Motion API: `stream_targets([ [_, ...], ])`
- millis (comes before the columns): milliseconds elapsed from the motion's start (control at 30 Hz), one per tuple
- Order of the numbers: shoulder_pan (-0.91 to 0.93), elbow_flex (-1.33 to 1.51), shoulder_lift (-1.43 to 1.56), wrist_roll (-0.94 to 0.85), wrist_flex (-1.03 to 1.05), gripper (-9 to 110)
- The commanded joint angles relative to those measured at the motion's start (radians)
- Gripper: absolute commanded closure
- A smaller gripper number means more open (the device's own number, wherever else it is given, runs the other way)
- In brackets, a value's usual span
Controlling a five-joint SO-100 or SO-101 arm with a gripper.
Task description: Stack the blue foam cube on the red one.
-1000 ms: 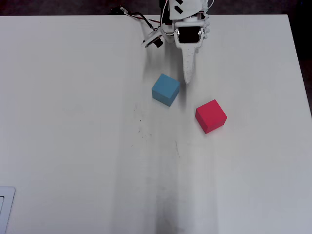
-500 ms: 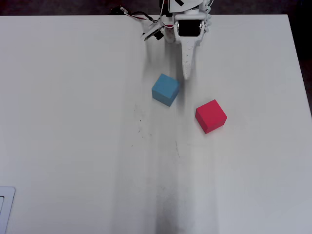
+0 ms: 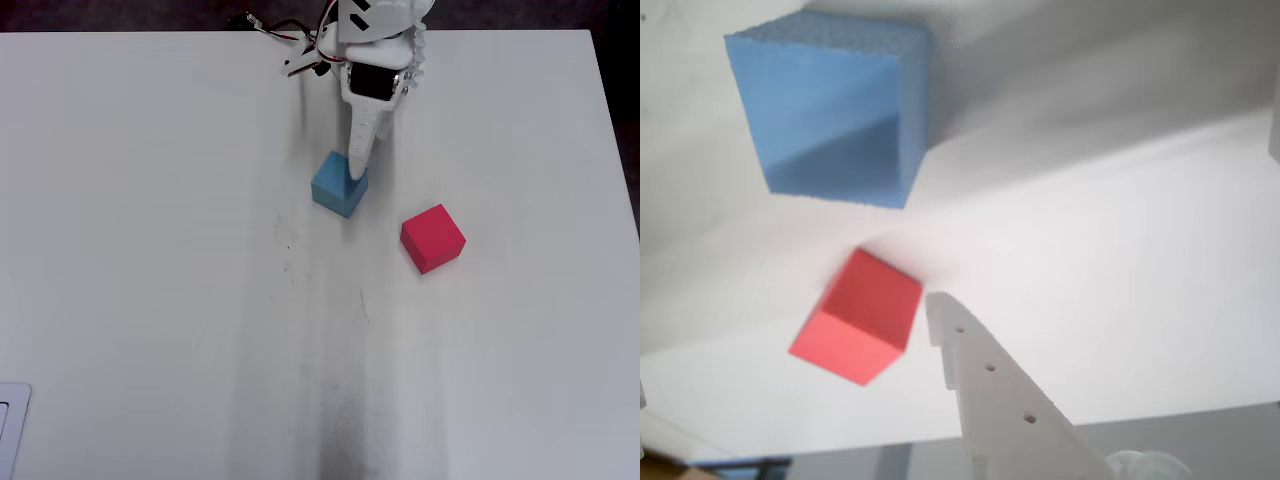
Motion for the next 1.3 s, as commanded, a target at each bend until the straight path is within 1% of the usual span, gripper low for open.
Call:
stream_targets([
  [0,0.041,-0.069,-0.074,0.011,0.018,65],
  [167,0.115,-0.069,-0.17,0.012,0.031,65],
  [267,0.149,-0.06,-0.212,0.012,0.023,63],
  [400,0.175,-0.057,-0.255,0.012,-0.018,59],
  [500,0.175,-0.044,-0.273,0.012,-0.051,59],
  [900,0.178,0.077,-0.328,0.014,-0.216,63],
  [1267,0.167,0.112,-0.37,0.015,-0.304,68],
])
